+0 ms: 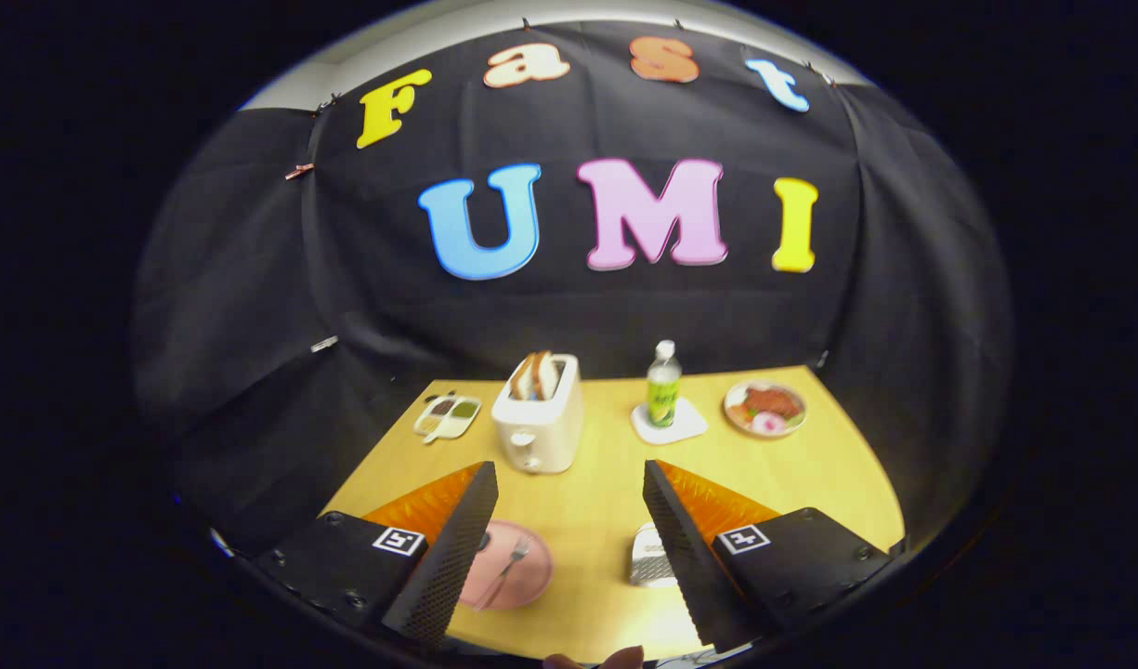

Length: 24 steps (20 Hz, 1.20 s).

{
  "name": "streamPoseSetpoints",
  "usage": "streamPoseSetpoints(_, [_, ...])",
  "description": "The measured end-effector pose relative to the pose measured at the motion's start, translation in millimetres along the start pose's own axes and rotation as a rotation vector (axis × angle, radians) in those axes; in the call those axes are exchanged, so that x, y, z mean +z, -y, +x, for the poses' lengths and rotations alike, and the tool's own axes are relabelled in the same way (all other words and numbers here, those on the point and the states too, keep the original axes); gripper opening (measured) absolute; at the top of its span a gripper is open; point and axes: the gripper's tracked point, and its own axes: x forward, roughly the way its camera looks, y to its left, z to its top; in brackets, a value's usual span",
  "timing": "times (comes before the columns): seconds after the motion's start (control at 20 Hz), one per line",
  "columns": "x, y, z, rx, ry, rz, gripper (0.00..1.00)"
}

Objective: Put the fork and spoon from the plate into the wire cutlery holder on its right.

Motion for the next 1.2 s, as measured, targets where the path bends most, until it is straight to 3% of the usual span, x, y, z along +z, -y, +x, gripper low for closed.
streamPoseSetpoints(0.2, [-73,-25,25,0.053,-0.315,0.081,0.99])
streamPoseSetpoints(0.5, [-186,-63,52,0.116,-0.675,-0.039,0.99])
streamPoseSetpoints(0.8, [-264,-80,93,0.056,-0.839,-0.009,0.93])
streamPoseSetpoints(0.9, [-283,-76,103,0.009,-0.874,-0.015,0.84])
streamPoseSetpoints(1.05, [-304,-72,114,-0.035,-0.905,-0.002,0.85])
streamPoseSetpoints(1.2, [-311,-66,121,-0.070,-0.927,-0.009,0.61])
